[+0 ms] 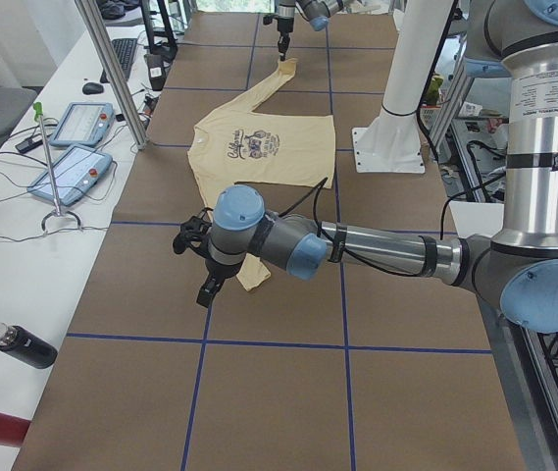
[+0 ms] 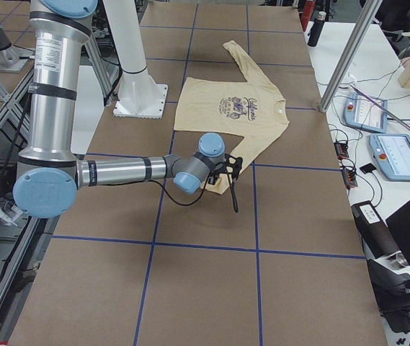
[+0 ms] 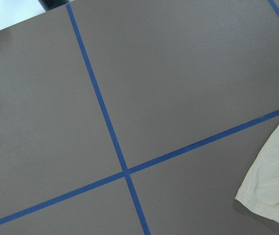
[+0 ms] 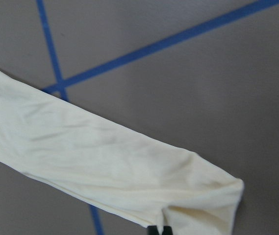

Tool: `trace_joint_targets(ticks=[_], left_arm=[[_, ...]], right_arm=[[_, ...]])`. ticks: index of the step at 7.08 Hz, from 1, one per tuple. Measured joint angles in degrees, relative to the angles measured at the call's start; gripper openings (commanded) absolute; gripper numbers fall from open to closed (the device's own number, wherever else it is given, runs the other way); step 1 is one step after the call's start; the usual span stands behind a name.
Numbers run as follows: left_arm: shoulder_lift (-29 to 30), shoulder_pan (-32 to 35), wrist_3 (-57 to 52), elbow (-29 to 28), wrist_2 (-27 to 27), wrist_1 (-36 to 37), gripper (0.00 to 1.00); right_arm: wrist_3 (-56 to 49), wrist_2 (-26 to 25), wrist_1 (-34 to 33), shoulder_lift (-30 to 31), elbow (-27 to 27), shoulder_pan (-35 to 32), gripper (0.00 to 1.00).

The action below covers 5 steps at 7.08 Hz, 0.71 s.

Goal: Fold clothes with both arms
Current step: 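Lift the sleeve with the right gripper and fold it across the shirt front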

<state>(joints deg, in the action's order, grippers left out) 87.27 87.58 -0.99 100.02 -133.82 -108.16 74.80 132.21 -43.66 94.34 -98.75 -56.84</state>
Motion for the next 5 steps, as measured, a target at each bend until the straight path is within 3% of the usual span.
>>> trace_joint_targets(ticks=[3,5], left_arm=[[0.0,-0.9,1.2,0.4,-1.4,-0.3,1.0],[-0.1,-1.1,1.5,0.4,-1.5,-1.8,1.0]], right_arm=[[7.9,-1.0,-14.8,-18.5,-0.4,0.4,0.0],[14.3,-7.5,-25.6,-32.3,-0.1,4.7,0.0]])
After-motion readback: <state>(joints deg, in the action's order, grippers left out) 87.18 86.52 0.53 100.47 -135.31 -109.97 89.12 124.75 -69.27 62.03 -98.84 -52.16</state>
